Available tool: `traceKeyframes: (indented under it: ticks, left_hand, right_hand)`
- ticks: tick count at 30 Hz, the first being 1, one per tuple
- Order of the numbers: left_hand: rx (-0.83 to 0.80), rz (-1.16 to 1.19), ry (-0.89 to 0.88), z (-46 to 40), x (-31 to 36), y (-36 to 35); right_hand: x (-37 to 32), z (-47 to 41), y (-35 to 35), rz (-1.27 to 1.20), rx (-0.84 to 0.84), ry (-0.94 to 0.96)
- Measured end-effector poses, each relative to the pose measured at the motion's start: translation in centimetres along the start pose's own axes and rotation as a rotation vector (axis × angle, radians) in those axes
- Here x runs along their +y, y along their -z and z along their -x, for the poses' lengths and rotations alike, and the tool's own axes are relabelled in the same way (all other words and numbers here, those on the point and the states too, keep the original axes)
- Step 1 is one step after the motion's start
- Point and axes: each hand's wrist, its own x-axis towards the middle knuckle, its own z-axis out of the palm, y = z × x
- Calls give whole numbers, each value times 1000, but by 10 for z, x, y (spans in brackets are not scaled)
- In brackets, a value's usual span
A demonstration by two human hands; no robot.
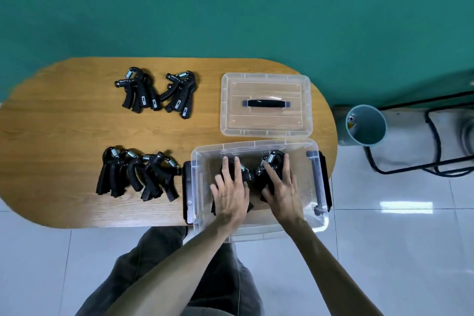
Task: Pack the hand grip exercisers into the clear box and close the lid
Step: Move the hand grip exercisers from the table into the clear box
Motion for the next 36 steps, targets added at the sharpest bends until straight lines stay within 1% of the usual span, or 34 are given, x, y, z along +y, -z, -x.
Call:
traceKeyframes:
  ticks: [2, 10, 15, 19, 24, 27, 30, 32, 34, 36]
  left_hand:
    - [-4, -22, -15, -2, 0, -6]
    - [-32, -59, -16, -12, 3, -24]
    - [-22, -61, 45, -16, 5, -31]
    - [-3, -60, 45, -18, 3, -35]
    - [13, -9, 101, -22, 5, -37]
    - [9, 17, 96, -22, 4, -35]
    - [-4, 21, 86, -18, 2, -30]
    - [-7, 21, 29, -13, -1, -22]
    - [5, 6, -117, -5, -7, -9]
    - [22, -13, -264, -1, -16, 7]
  right_hand:
    - [7, -4, -4, -9, -16, 24]
    - [24, -14, -16, -9, -89, -4]
    - [24, -15, -20, 36, -100, 11]
    - [25, -17, -21, 51, -132, -1]
    - [30, -19, -25, 46, -136, 32]
    - [29, -19, -25, 53, -132, 28]
    - [22, -19, -20, 125, -109, 11]
    - [13, -19, -14, 199, -66, -26]
    - [2, -18, -5, 218, -21, -28]
    - [-11, -17, 4, 222, 34, 33]
